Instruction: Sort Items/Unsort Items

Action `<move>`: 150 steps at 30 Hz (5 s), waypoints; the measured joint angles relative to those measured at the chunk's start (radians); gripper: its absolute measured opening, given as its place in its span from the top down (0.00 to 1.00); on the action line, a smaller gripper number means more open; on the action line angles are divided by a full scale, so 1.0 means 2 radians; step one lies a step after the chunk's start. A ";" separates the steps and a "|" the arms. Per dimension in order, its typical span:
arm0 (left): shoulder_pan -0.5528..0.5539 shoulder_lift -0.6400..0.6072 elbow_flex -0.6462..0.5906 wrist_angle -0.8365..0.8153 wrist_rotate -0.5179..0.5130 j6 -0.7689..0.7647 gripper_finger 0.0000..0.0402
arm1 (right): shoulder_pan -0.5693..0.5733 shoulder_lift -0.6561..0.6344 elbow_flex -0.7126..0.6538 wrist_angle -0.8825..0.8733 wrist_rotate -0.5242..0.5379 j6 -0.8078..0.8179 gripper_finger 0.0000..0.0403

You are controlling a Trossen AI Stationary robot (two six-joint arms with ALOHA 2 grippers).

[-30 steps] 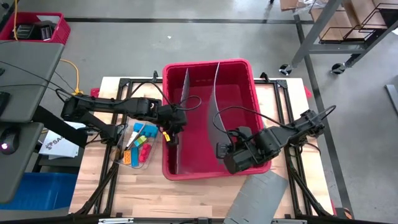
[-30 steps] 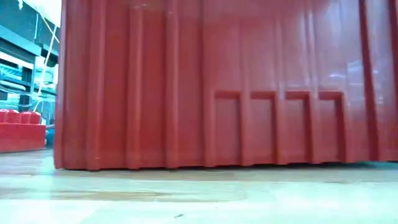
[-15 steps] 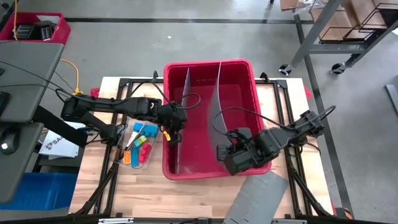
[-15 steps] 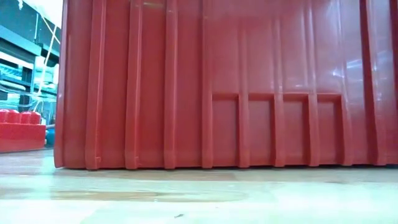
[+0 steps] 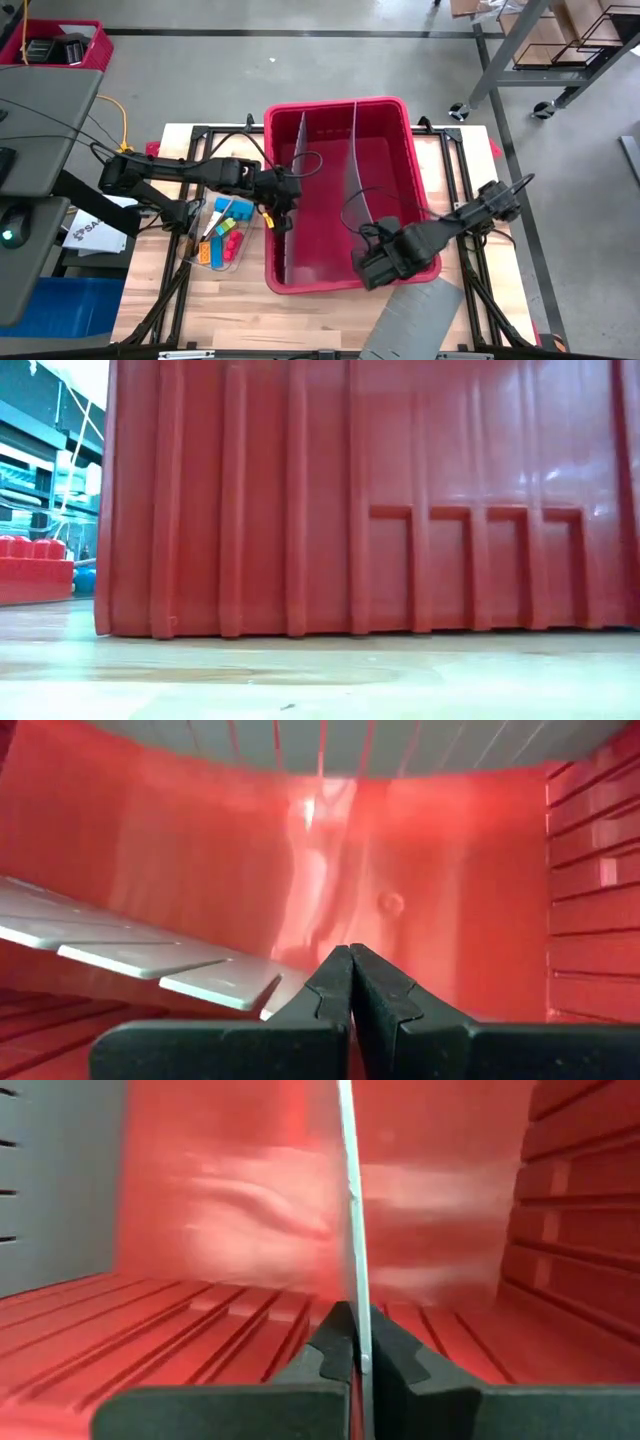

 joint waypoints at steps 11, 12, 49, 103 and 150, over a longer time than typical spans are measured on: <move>0.000 0.000 0.000 0.000 0.000 -0.009 1.00 | 0.001 0.000 -0.005 0.000 -0.025 0.014 1.00; 0.000 0.000 0.000 0.000 0.000 -0.009 1.00 | 0.001 0.000 -0.003 0.000 -0.025 0.014 1.00; 0.001 0.001 0.000 0.004 0.000 0.001 1.00 | 0.002 0.000 0.001 0.036 -0.060 0.081 0.91; 0.003 -0.031 -0.001 0.094 0.017 0.106 1.00 | -0.281 -0.366 -0.449 0.557 0.207 -0.612 1.00; 0.076 -0.081 0.000 0.179 -0.055 0.001 0.99 | -0.304 -0.314 -0.380 0.500 0.128 -0.486 0.48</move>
